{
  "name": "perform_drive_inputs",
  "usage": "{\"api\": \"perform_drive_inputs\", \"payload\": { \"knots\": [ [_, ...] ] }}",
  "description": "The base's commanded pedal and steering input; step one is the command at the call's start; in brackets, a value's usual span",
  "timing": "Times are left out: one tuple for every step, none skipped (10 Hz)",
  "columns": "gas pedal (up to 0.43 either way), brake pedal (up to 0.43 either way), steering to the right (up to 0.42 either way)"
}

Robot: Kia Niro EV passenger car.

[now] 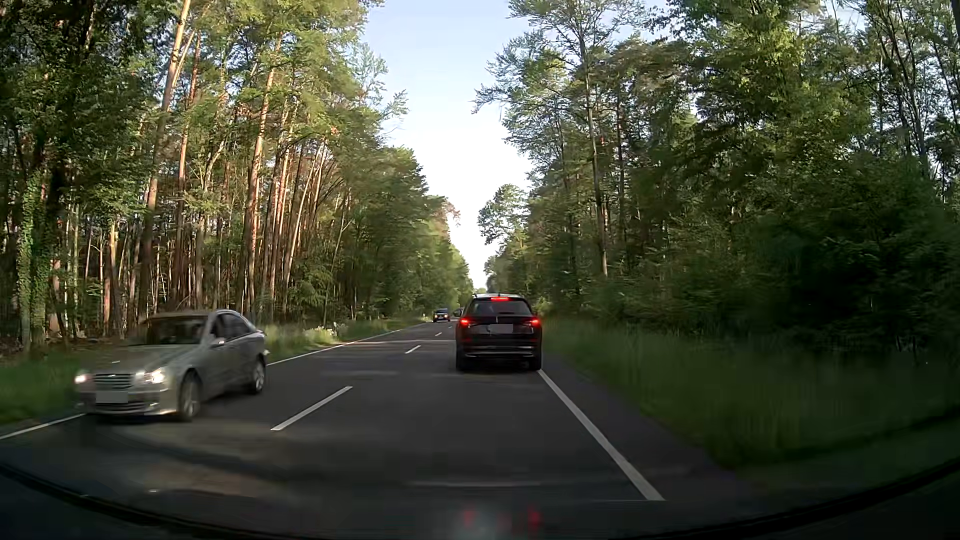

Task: Follow the waypoints while adhering to traffic rules and regulations

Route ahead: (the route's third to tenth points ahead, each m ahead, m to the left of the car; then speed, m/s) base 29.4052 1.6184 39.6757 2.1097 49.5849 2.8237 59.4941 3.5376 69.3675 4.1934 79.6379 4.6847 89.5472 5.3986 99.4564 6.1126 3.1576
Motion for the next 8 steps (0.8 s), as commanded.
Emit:
{"api": "perform_drive_inputs", "payload": {
  "knots": [
    [0.000, 0.006, 0.009],
    [0.000, 0.000, 0.007],
    [0.000, 0.000, 0.005],
    [0.000, 0.000, 0.005],
    [0.000, 0.000, 0.004],
    [0.000, 0.000, 0.003],
    [0.000, 0.000, 0.002],
    [0.000, 0.000, 0.001]
  ]
}}
